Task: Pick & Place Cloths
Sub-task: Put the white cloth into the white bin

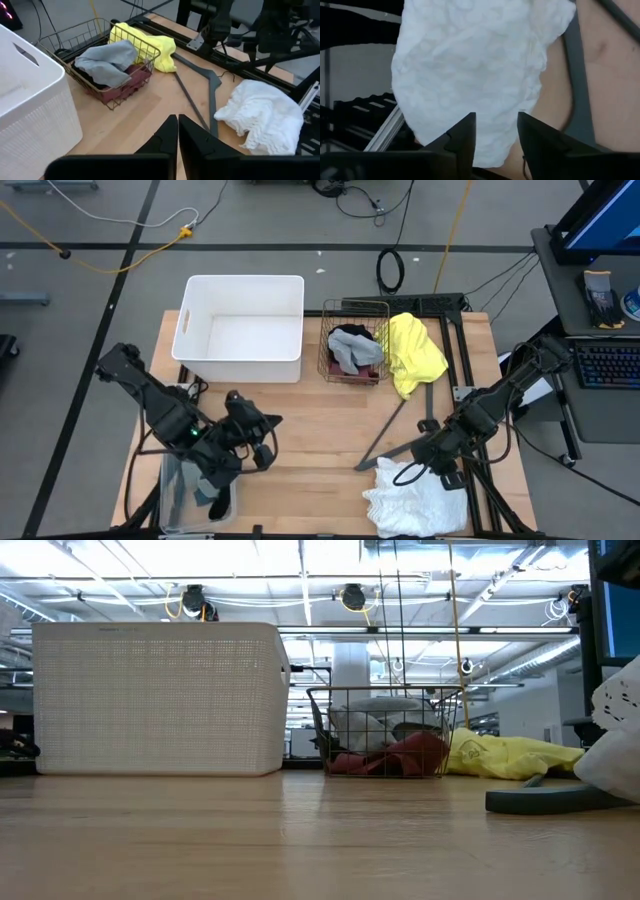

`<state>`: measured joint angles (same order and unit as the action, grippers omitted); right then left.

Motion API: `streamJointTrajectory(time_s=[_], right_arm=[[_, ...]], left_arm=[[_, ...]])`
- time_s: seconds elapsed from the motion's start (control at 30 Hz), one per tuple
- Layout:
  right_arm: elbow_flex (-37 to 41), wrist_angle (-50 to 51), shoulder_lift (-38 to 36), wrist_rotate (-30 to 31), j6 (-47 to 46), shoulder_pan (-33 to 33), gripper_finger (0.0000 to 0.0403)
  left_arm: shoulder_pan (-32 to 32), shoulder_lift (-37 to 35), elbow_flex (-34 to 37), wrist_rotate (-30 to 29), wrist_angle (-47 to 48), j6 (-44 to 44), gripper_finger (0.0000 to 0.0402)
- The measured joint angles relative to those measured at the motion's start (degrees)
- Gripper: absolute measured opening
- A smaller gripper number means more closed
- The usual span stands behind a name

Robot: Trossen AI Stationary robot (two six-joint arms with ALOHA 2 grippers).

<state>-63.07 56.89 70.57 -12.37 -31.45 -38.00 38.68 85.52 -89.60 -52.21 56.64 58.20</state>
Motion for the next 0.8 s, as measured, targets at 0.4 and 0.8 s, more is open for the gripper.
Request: streamJointTrajectory(time_s=[0.4,0.8], right_arm=[[0.0,-3.6,0.2,-3.3,2.1,-0.9,0.0212],[5.4,-11.9,4.5,3.7,3.4,-3.9,0.0213]], left_arm=[[0.0,0.0,1.4,-0.4,-3.9,-0.1,0.0003],[0.0,0.0,1.4,-0.4,-4.3,0.8,0.0019]])
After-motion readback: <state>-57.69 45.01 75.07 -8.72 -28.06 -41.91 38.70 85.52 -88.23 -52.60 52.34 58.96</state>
